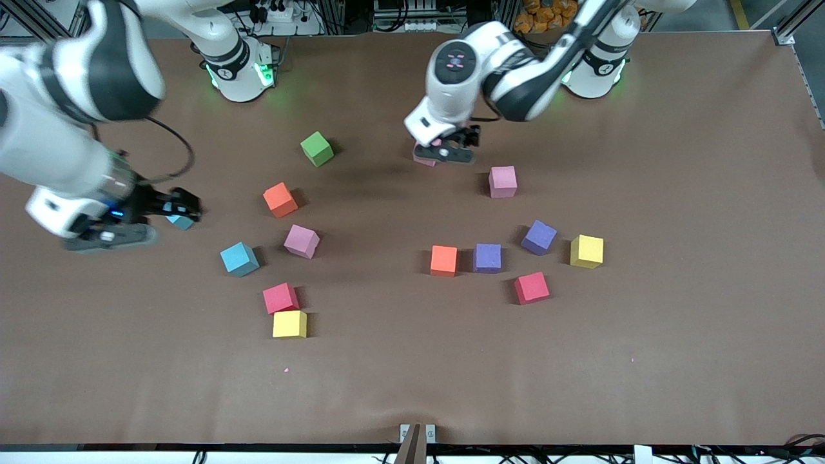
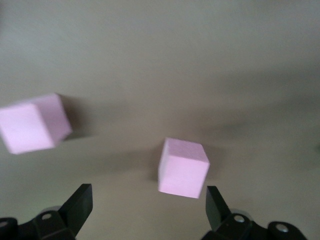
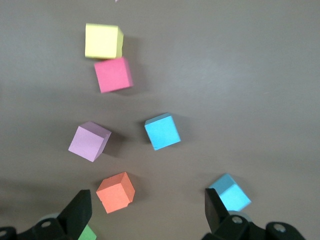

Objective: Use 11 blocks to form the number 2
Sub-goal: 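Grasp the orange block with the right gripper while the left gripper grasps lavender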

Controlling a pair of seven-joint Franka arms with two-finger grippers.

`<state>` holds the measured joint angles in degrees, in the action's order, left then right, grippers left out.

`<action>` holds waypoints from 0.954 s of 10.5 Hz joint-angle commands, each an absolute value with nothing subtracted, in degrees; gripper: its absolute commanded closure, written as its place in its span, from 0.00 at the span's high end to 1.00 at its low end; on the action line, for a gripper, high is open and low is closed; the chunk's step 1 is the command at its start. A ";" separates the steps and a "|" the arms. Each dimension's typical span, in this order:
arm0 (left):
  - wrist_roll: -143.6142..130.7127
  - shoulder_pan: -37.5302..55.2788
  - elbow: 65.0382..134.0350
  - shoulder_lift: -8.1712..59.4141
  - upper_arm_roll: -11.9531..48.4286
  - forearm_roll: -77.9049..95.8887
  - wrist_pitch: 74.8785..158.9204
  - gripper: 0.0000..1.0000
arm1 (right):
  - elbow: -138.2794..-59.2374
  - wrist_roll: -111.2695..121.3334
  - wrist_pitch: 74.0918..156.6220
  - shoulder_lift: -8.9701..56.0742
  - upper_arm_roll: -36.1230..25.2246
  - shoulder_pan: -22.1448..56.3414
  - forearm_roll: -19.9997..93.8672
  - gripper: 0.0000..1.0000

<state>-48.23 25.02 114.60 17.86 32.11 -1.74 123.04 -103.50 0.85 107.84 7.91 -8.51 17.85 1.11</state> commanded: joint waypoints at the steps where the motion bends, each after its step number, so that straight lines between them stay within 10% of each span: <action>1: -57.00 30.13 113.99 25.72 31.82 -9.97 128.21 1.00 | -114.57 1.05 117.64 5.97 -8.35 23.17 1.67 1.00; 9: -60.82 31.82 113.73 33.83 31.64 -18.72 132.45 1.00 | -139.89 5.87 140.84 1.66 -8.00 26.28 1.58 1.00; 10: -62.39 31.90 113.64 34.01 31.64 -18.72 132.45 0.66 | -143.49 7.02 146.46 2.10 -8.00 26.28 1.58 1.00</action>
<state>-60.04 31.60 114.44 32.90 31.73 -17.04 131.82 -137.27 4.80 139.92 3.45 -8.04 26.04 1.13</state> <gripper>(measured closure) 0.000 0.000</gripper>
